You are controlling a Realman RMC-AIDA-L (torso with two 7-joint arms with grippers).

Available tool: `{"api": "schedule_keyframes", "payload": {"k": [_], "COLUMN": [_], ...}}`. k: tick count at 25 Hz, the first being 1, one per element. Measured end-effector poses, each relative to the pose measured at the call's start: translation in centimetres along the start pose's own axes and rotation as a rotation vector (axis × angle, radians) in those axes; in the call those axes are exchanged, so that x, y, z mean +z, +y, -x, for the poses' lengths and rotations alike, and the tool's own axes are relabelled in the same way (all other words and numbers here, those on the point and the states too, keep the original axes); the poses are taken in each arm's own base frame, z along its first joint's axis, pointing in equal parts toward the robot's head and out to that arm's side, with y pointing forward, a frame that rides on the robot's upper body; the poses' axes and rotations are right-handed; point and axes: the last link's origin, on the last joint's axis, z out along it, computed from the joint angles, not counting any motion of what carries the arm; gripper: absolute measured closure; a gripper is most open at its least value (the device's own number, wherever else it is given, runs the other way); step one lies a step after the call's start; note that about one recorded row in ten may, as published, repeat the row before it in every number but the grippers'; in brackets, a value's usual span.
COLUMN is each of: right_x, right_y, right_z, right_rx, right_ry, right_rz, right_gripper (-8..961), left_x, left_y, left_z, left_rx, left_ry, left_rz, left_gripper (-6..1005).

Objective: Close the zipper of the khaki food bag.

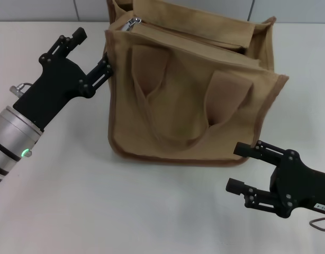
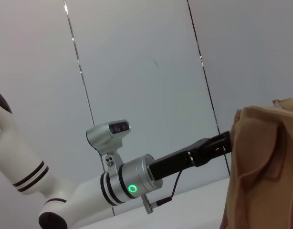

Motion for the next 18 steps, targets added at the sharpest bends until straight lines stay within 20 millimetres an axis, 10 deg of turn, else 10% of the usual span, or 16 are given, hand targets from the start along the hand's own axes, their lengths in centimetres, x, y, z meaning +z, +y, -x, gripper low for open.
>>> {"api": "schedule_keyframes", "payload": {"k": [18], "right_x": [0.4], "right_y": [-0.5], "right_z": [-0.2], "right_rx": [0.001], "right_ry": [0.012], "right_rz": [-0.023], "right_gripper": [192], "left_x": [-0.3], "left_y": [-0.7], "left_z": [-0.1], "left_rx": [0.005], "left_ry": [0.017], "left_rz": [-0.081], "left_gripper": [257]}}
